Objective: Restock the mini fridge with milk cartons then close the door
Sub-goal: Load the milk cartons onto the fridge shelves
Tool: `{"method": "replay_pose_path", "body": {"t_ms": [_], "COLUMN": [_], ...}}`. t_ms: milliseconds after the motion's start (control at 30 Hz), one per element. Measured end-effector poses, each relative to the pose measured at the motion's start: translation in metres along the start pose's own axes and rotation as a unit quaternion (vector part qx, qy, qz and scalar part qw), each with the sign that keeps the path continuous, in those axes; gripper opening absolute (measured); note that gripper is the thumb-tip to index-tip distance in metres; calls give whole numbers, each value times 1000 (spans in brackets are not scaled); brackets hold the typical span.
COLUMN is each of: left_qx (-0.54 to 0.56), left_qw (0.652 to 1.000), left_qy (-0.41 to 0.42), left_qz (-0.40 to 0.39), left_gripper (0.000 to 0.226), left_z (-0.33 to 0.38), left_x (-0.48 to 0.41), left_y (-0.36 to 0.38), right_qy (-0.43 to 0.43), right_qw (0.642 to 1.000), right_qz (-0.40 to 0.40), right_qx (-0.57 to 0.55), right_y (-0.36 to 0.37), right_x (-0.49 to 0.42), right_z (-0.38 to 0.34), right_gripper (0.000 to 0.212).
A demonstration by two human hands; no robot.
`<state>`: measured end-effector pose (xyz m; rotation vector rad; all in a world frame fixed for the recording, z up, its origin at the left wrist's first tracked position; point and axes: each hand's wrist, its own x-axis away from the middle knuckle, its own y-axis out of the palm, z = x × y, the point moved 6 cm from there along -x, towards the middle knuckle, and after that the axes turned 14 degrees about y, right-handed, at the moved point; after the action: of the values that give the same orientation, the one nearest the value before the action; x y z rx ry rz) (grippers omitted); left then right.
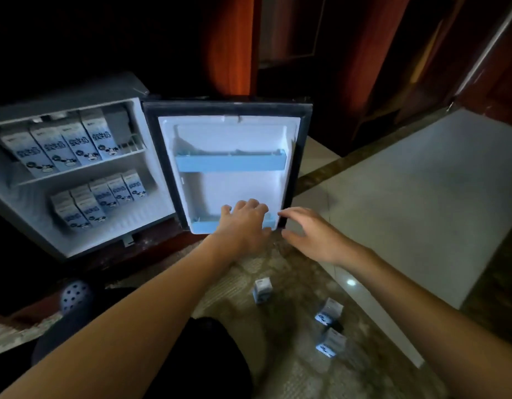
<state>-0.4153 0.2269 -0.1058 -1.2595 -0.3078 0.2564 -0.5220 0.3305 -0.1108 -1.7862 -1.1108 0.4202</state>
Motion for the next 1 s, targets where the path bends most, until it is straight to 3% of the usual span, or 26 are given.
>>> {"method": "replay_pose_path", "body": {"t_ms": [167,267,467,700,800,900,1000], "left_qx": [59,64,52,28,7,-10,42], "left_qw": [996,991,986,973,973,975,979], "left_qy": [-67,-69,-50,-102,-108,-120,-146], "left_qz": [-26,-97,-153,-205,-203,-189,-138], "left_gripper": [48,54,59,72,79,78,54], "left_z": [-10,-15,-17,-20,-19,-25,-36], "left_x": [-13,-20,-31,-51,-56,-59,-59], "left_y": [84,143,235,291,299,303,302], "right_qy": [43,76,122,204,260,313,351], "right_qw": [998,995,987,970,960,947,932], "right_qz": [-44,-68,-101,-128,-102,-51,-70], "right_qx": [12,20,39,-17,-19,58,59], "right_y": [49,85,140,182,195,198,205], "right_x": [-11,-14,-14,-14,-12,-7,0], "right_z": [65,105,167,232,255,273,286], "right_gripper": [48,50,50,56,58,52,52]}}
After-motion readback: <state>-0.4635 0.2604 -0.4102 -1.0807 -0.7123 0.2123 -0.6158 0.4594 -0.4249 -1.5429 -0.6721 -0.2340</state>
